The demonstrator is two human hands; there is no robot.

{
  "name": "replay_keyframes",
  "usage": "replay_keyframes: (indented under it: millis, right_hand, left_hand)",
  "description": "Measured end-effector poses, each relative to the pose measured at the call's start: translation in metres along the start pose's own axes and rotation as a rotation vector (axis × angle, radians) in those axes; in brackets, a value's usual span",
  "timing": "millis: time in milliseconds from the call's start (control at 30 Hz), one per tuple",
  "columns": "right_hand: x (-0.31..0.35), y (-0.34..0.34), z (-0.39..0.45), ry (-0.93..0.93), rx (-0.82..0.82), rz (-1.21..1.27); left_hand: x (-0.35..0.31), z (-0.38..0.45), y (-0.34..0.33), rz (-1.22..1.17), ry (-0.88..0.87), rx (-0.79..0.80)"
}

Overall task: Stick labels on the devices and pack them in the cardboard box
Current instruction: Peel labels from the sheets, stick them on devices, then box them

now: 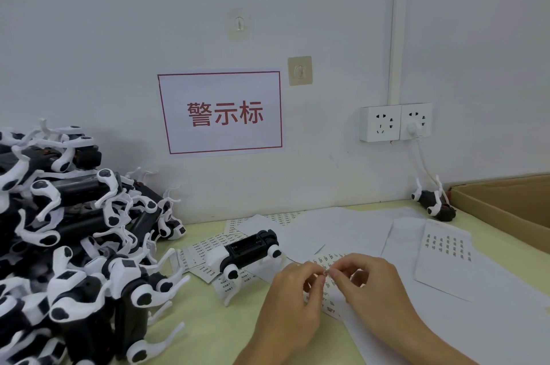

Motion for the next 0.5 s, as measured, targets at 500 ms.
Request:
replay_keyframes:
  millis: [500]
  right_hand:
    - [-0.011,0.003,0.002,-0.022,-0.021,-0.044]
  left_hand:
    - [0.016,0.028,0.064,0.892,0.303,-0.092]
Point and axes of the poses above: each hand's wrist, its own z-axis towards the middle knuckle, its own y-axis out of the back of the hand, x = y × z, the point moved 4 cm from there along z, towards the middle knuckle, and after that the axes turned 6 degrees about y, right-handed, at the moved point
